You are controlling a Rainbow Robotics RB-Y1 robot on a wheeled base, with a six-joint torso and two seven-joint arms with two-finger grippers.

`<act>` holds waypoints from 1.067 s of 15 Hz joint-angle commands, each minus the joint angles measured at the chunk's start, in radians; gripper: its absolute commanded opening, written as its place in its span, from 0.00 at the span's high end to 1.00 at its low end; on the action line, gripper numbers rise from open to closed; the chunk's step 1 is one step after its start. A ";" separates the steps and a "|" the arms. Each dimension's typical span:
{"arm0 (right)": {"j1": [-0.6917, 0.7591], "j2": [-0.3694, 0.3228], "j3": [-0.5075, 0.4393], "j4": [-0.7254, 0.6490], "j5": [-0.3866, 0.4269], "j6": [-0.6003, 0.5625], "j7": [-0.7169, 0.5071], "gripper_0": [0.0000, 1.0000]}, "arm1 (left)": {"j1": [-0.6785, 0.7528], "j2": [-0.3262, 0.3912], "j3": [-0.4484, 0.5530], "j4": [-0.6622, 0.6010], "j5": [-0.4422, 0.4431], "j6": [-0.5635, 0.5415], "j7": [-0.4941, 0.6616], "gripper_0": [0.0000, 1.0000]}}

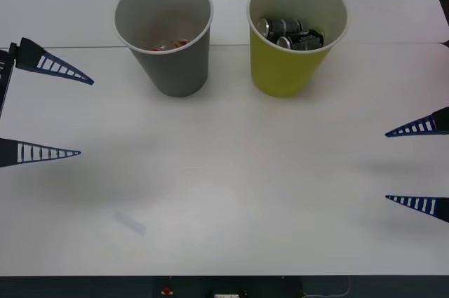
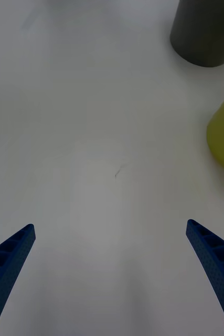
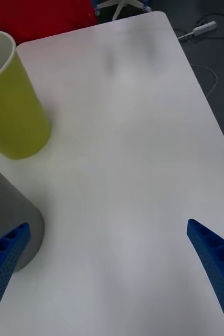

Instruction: Put the can into the green bin and the plastic bottle into the gray bin

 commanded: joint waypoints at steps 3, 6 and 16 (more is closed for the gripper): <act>0.000 0.000 0.000 0.000 0.000 0.000 0.000 0.00 | 0.167 0.026 0.070 -0.054 -0.003 0.051 -0.202 0.00; 0.000 0.000 0.000 0.000 0.000 0.000 0.000 0.00 | 0.282 0.035 0.108 -0.110 0.000 0.109 -0.199 0.00; 0.000 0.000 0.000 0.000 0.000 0.000 0.000 0.00 | 0.584 0.081 0.254 -0.271 0.023 0.269 0.062 0.00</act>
